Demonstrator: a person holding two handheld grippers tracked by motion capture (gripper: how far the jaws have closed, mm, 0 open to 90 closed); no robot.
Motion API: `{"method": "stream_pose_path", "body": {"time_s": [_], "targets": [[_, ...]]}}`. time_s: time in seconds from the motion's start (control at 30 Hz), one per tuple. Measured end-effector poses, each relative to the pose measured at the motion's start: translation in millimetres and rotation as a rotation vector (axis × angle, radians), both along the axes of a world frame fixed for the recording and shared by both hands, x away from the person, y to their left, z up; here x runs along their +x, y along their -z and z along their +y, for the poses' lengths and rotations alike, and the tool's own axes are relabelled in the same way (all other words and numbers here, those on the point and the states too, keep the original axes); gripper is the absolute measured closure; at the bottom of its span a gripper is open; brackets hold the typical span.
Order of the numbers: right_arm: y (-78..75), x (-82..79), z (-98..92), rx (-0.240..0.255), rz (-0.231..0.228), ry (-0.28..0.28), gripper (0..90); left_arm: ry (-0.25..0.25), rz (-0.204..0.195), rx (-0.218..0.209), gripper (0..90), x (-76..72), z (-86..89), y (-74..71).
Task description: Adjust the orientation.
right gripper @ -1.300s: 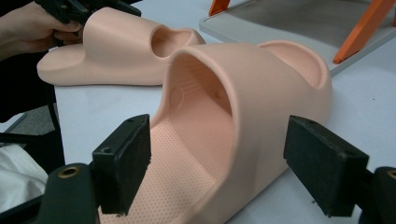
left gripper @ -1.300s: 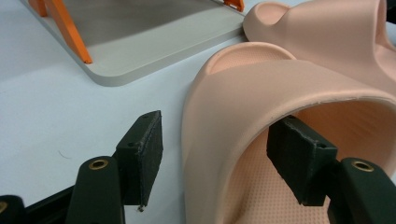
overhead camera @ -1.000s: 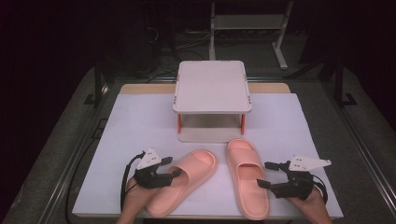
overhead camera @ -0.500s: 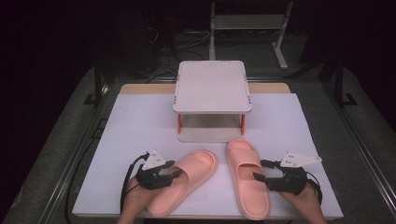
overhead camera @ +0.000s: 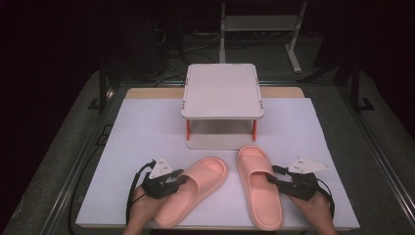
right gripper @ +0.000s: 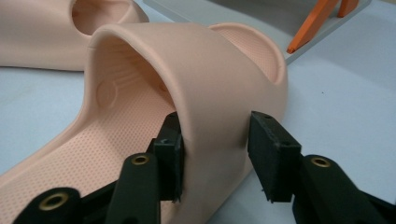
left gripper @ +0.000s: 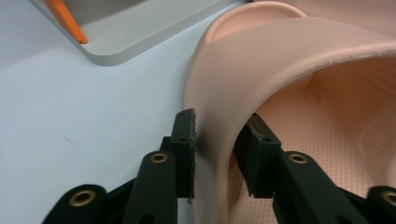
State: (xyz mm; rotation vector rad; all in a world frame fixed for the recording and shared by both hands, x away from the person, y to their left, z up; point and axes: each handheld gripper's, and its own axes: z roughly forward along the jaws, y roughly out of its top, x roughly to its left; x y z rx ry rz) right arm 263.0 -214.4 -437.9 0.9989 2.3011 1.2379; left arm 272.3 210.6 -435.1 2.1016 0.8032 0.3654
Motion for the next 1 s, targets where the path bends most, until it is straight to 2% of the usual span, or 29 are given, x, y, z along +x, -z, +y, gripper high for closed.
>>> {"method": "stream_pose_path", "body": {"time_s": [0.07, 0.17, 0.37, 0.57, 0.83, 1.0], "targets": [[-0.7, -0.8, -0.2, -0.012, -0.015, 0.008, 63.1, -0.002, 0.006, -0.015, 70.6, 0.6, 2.1, 0.5], [-1.1, -1.2, -0.8, -0.009, -0.012, 0.013, 65.7, -0.004, 0.015, -0.031, 72.9, 1.1, 4.3, 0.6], [-1.9, -2.5, -1.8, -0.011, -0.013, 0.001, 72.3, -0.002, -0.001, -0.014, 75.5, -0.3, 4.0, -0.2], [-2.1, -2.8, -3.9, -0.008, -0.002, -0.014, 76.6, -0.005, 0.001, -0.007, 78.9, -0.1, 6.8, -0.4], [-1.8, -1.8, -12.0, 0.039, 0.029, -0.019, 80.4, -0.028, -0.005, -0.001, 80.5, 0.1, 13.7, -3.0], [-1.8, -1.8, -12.8, 0.053, 0.043, -0.031, 81.6, -0.044, -0.015, -0.022, 80.8, 0.0, 20.9, -7.2]]}}
